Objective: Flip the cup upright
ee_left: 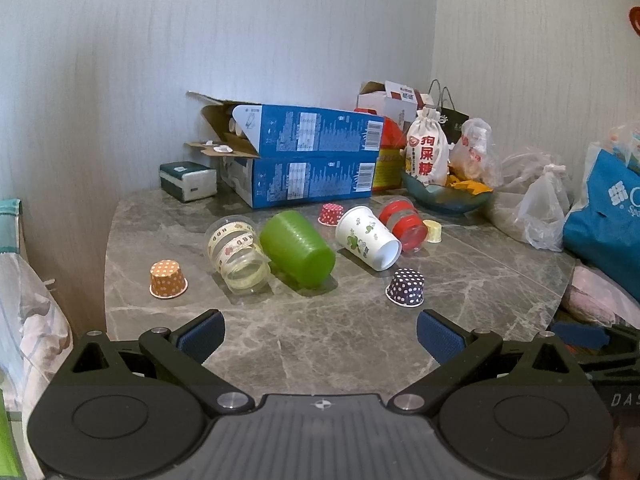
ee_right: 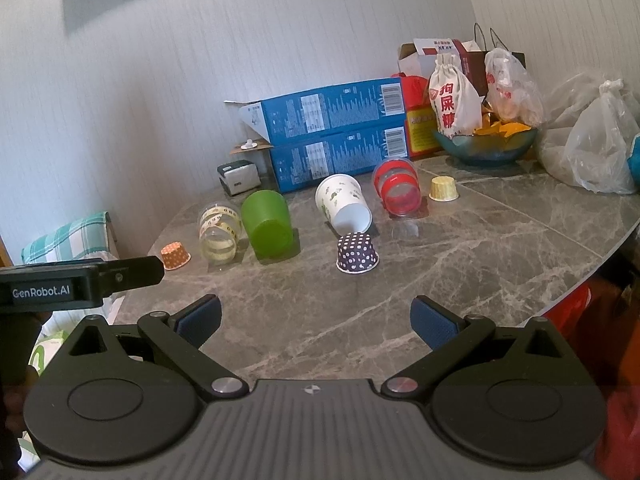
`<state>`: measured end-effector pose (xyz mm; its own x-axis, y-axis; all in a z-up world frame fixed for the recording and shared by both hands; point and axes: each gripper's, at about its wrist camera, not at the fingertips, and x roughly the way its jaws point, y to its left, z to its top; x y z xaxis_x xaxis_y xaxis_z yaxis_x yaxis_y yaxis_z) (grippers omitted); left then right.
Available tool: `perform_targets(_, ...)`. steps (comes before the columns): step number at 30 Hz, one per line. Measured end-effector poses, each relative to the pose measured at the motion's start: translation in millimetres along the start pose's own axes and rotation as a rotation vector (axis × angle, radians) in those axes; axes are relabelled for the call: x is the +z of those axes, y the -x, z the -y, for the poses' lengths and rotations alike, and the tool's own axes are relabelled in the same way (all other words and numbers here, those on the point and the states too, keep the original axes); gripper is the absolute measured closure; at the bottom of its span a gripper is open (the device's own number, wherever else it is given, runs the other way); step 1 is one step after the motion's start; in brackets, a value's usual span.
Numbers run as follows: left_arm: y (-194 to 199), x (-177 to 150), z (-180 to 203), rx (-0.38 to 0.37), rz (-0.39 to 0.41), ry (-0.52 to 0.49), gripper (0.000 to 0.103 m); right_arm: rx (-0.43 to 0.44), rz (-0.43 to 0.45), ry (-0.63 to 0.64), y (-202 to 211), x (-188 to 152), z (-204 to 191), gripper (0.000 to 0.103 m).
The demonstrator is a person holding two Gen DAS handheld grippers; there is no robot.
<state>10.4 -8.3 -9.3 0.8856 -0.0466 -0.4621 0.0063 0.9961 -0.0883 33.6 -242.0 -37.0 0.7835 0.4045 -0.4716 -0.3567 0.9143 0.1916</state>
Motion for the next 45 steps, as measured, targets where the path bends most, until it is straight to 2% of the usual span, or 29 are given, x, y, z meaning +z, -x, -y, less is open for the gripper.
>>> perform_targets(6, -14.8, 10.9, -8.8, 0.002, -0.026, 0.027, 0.0, 0.007, 0.042, -0.014, -7.3, 4.3, 3.5, 0.001)
perform_targets(10, -32.9, 27.7, -26.9, 0.047, -0.063, 0.098, 0.0, 0.001, 0.02, -0.018, -15.4, 8.9, 8.6, 0.001)
perform_targets(14, -76.2, 57.8, -56.2, 0.074, -0.167, 0.179, 0.0, 0.009, -0.006, -0.023, -22.9, 14.2, 14.9, 0.001)
perform_targets(18, -131.7, 85.1, -63.3, 0.112, -0.3, 0.172, 0.004, 0.02, -0.024, -0.02, -28.1, 18.1, 24.4, 0.001)
perform_targets(21, -173.8, 92.9, -68.0, 0.136, -0.41, 0.206, 0.008, 0.035, -0.03, -0.043, -31.6, 21.1, 31.3, 0.001)
perform_targets(24, -197.7, 88.9, -70.6, 0.201, -0.47, 0.215, 0.013, 0.053, -0.038, -0.066, -33.2, 22.1, 39.9, 0.001)
perform_targets(32, -223.0, 87.0, -71.1, 0.266, -0.516, 0.24, 0.016, 0.074, -0.047, -0.106, -41.3, 23.9, 61.9, 0.001)
perform_targets(35, -228.1, 86.0, -73.5, 0.276, -0.527, 0.254, 0.026, 0.088, -0.048, -0.108, -42.8, 23.8, 64.1, 0.001)
perform_targets(38, -229.4, 83.9, -73.7, 0.277, -0.534, 0.259, 0.045, 0.097, -0.046, -0.105, -42.7, 23.9, 64.3, 0.001)
perform_targets(45, -197.6, 82.3, -69.2, 0.247, -0.459, 0.238, 0.047, 0.113, -0.02, -0.14, -38.2, 24.8, 65.6, 0.001)
